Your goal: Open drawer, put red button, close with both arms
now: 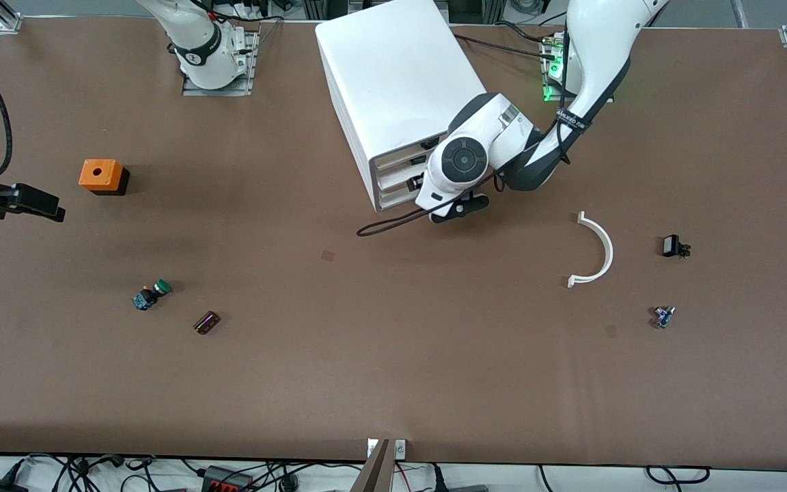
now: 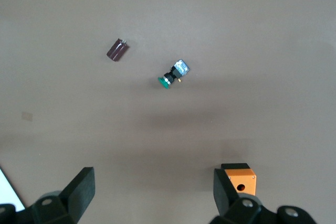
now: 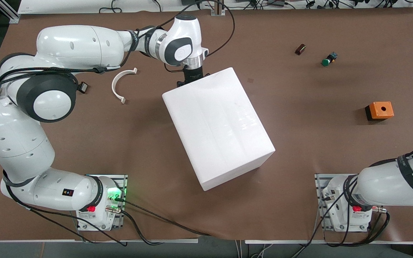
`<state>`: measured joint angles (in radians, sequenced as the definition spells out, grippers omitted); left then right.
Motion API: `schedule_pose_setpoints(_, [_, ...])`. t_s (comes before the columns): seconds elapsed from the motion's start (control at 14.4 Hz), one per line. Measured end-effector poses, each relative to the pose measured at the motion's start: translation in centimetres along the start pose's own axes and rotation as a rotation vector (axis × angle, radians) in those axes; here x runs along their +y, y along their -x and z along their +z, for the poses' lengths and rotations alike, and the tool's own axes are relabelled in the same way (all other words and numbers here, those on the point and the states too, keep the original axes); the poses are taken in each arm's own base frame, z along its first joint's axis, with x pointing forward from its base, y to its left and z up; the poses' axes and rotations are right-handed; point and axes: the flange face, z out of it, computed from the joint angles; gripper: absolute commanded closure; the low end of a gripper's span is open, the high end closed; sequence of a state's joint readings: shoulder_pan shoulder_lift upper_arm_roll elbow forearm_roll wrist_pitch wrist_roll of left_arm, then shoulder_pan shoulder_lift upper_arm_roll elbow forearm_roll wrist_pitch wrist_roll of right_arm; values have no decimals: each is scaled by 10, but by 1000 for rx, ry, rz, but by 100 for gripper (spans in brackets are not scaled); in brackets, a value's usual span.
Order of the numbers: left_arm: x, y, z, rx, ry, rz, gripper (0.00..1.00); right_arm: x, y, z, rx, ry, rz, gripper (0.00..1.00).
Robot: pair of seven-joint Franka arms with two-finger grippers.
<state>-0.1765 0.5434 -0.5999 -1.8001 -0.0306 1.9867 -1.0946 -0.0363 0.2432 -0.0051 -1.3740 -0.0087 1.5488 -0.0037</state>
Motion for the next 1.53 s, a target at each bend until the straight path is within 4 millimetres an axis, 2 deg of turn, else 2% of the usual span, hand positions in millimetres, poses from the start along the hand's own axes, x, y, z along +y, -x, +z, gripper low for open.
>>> schedule_pose_setpoints(0.21, [1,7,3,-10,-14,10,0,1,19,12,22,0,2,0])
schedule_pose_setpoints(0.49, [1,8,3,-11,-17,11,0,2,65,20,30,0,2,0])
schedule_pose_setpoints(0.69, [0,3,-5,-5,-2,3,0,2,75,17,44,0,-10,0])
schedule_pose_setpoints(0.83, [-4,-10,-28,14,35,-19,0,2,74,17,46,0,-21,0])
schedule_pose_setpoints(0.97, [-19,-35,-69,44,53,-52,0,2,74,16,48,0,-21,0])
schedule_pose_setpoints(1.18, [-64,-80,-137,122,0,-21,0,2,74,16,50,0,-21,0])
schedule_pose_setpoints(1.32, [-96,-106,-174,164,-28,53,0,2,74,15,50,0,-21,0])
schedule_pose_setpoints(1.53, [-143,-146,-199,177,-29,193,0,3,74,15,51,0,-20,0])
